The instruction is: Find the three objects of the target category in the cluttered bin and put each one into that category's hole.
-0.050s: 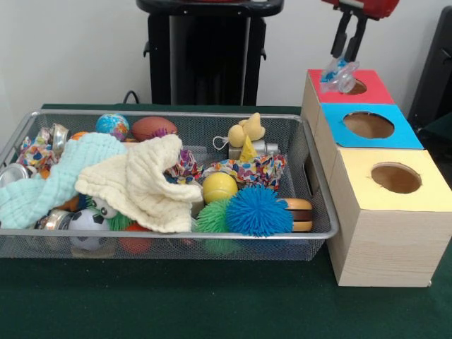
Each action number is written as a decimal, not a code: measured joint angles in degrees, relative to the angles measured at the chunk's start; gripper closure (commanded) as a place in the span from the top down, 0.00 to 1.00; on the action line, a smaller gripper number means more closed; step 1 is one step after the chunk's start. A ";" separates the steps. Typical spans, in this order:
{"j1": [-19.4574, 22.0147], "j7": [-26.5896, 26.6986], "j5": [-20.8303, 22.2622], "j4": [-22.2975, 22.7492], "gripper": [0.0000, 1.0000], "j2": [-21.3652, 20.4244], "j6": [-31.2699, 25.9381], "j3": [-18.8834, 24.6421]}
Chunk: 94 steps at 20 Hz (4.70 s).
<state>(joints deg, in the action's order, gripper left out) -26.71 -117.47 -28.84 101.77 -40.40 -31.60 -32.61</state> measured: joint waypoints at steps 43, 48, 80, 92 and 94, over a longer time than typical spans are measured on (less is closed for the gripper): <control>-2.91 -2.17 -8.39 -0.43 0.00 6.80 10.10 0.02; -3.38 -2.29 -9.12 -0.24 0.00 7.54 11.03 0.07; -5.17 -2.69 -12.94 0.44 1.00 8.63 14.22 2.00; -4.44 -2.69 -12.91 0.70 1.00 8.44 14.22 2.62; -4.42 -2.69 -12.44 0.69 1.00 8.33 14.22 2.55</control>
<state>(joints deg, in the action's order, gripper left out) -31.13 -120.16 -41.28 102.46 -32.07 -17.39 -30.06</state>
